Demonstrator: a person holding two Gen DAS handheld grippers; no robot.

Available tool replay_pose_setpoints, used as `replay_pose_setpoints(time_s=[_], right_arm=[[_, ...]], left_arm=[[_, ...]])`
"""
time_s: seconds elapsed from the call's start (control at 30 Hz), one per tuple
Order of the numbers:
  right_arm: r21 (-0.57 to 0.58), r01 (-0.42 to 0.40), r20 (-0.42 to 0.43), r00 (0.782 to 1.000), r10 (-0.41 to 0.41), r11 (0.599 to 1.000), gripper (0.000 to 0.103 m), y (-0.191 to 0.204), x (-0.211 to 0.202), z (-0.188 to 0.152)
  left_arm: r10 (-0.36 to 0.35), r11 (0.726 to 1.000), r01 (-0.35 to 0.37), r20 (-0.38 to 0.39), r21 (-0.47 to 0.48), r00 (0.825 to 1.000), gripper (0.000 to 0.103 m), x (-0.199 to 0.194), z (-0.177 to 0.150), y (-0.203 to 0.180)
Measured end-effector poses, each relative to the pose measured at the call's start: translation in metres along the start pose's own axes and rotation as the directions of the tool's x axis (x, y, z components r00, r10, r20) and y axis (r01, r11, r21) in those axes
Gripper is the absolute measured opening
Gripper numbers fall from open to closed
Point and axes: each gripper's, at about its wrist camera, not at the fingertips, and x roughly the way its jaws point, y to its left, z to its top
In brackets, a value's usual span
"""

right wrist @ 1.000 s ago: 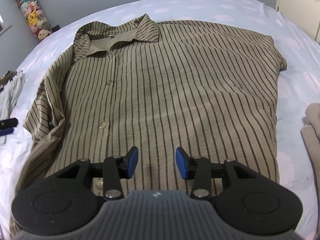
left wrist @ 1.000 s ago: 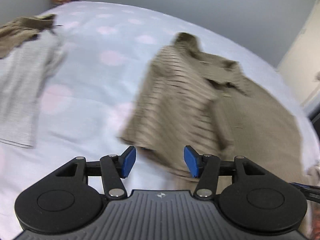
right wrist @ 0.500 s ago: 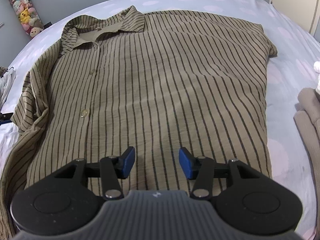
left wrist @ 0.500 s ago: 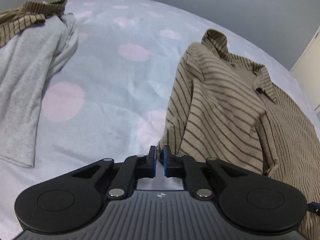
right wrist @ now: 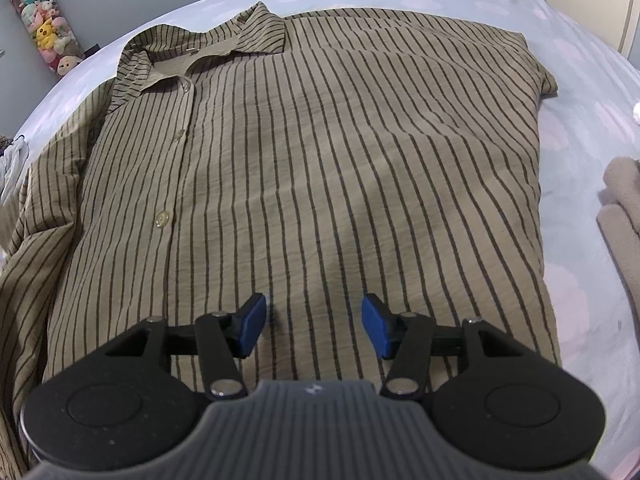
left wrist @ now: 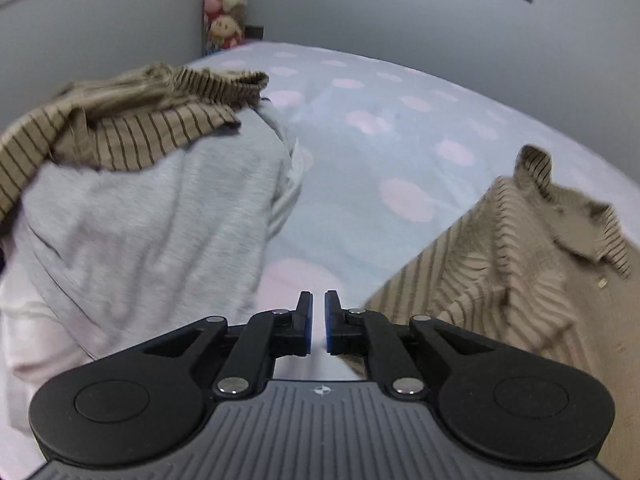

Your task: Fold clothes

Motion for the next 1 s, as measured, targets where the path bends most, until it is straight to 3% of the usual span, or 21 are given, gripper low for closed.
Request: replay_pose_setpoints(time_s=[0.07,0.2,0.33,0.43,0.53,0.7,0.8,0.9,1.0], right_arm=[[0.002,-0.001,0.0,1.0,0.001,1.0,0.057,-0.001,-0.001,0.0],[0.001,0.001,-0.003,1.0,-0.001,1.0,0.058,0.0,-0.003,-0.002],[0.002,-0.004,-0.004,1.0,0.004,1.0,0.058,0.002,-0.004,-0.003],[0.016,-0.016,-0.008,1.0,0.016,1.0,0.058,0.002,-0.005,-0.004],[0.01,-0.016,-0.012,1.0,0.017,1.0,0.059,0.002,-0.005,-0.007],[0.003,-0.016,-0.011,1.0,0.016,1.0,0.065,0.006,-0.002,-0.009],[-0.003,-0.015,-0.011,1.0,0.015,1.0,0.067,0.008,0.0,-0.01],[-0.016,-0.013,-0.008,1.0,0.013,1.0,0.07,0.01,0.002,-0.012],[-0.022,-0.016,-0.006,1.0,0.015,1.0,0.071,0.011,0.003,-0.012]], left_arm=[[-0.036,0.999,0.036,0.01,0.007,0.999,0.019,-0.001,-0.004,-0.003],[-0.147,0.989,0.146,0.02,0.018,0.989,0.021,0.0,-0.014,-0.014],[-0.125,0.99,0.121,0.04,0.072,0.991,0.021,0.008,-0.021,-0.033],[-0.074,0.99,0.063,0.085,0.124,0.994,0.021,0.015,-0.017,-0.041],[-0.077,0.985,0.069,0.046,0.158,0.996,0.021,0.027,-0.015,-0.046],[-0.097,0.954,0.086,0.025,0.286,0.995,0.021,0.029,-0.037,-0.062],[-0.171,0.945,0.159,0.016,0.284,0.985,0.021,0.021,-0.051,-0.064],[-0.164,0.943,0.15,0.022,0.298,0.986,0.021,0.018,-0.061,-0.068],[-0.131,0.953,0.1,0.092,0.285,0.987,0.021,0.014,-0.064,-0.065]])
